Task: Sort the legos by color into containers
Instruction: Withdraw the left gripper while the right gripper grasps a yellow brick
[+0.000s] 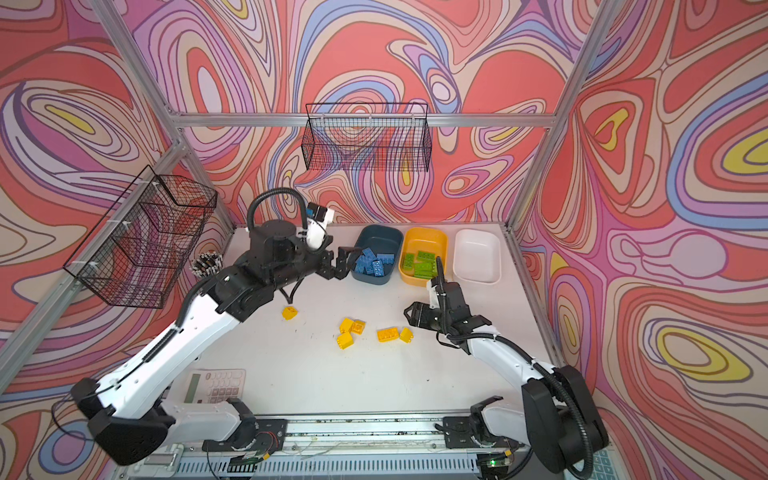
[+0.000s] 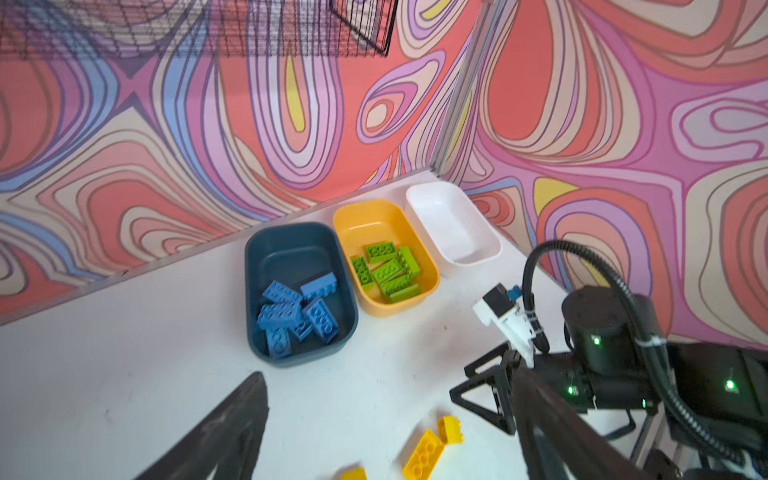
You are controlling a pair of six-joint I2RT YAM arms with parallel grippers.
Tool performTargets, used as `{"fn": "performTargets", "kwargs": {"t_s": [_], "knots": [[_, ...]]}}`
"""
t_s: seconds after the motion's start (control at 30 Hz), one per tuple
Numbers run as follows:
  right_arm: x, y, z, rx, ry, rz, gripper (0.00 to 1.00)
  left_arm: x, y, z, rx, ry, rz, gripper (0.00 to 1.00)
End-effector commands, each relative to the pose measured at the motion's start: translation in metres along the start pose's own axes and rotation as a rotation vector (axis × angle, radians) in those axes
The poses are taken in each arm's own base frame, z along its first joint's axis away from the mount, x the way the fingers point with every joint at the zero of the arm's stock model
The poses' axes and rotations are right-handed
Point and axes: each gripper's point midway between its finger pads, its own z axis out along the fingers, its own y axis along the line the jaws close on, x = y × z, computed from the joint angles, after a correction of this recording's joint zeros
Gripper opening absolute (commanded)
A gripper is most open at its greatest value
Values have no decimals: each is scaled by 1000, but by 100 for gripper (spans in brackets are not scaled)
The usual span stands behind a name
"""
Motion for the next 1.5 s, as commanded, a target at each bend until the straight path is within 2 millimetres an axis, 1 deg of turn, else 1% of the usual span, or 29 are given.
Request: {"fn": "performTargets", "kwargs": {"t_s": [0.0,0.07,0.17,0.23,0.33,0.47,0.63,0.87,1.0,1.1,1.27,1.37,1.47], "knots": [[5,5,11,-17,52,-31,73,36,18,-24,-80,48,20,91],[9,4,20,1,80,-48,72,58,26,-35,-101,57,4,92],[19,-2,31,29,122,-60,70,88,37,-44,-138,91,-18,92],[26,-4,35,35,139,-54,70,102,41,-48,-150,106,-34,92],[35,-1,40,27,155,-56,69,115,44,-53,-155,111,-60,92],[46,7,43,23,186,-76,69,126,48,-58,-171,117,-77,91],[57,10,39,24,193,-86,69,131,50,-62,-178,121,-83,91],[68,13,34,26,198,-102,67,128,48,-64,-169,114,-92,91],[72,12,30,45,192,-119,67,130,49,-64,-172,119,-96,91],[74,9,29,81,183,-146,66,132,49,-65,-173,121,-100,91],[68,6,28,185,134,-215,65,133,49,-66,-170,124,-113,91],[69,4,29,228,133,-246,64,134,49,-67,-169,124,-118,91],[71,2,31,265,134,-271,61,134,49,-68,-172,124,-117,91]]}}
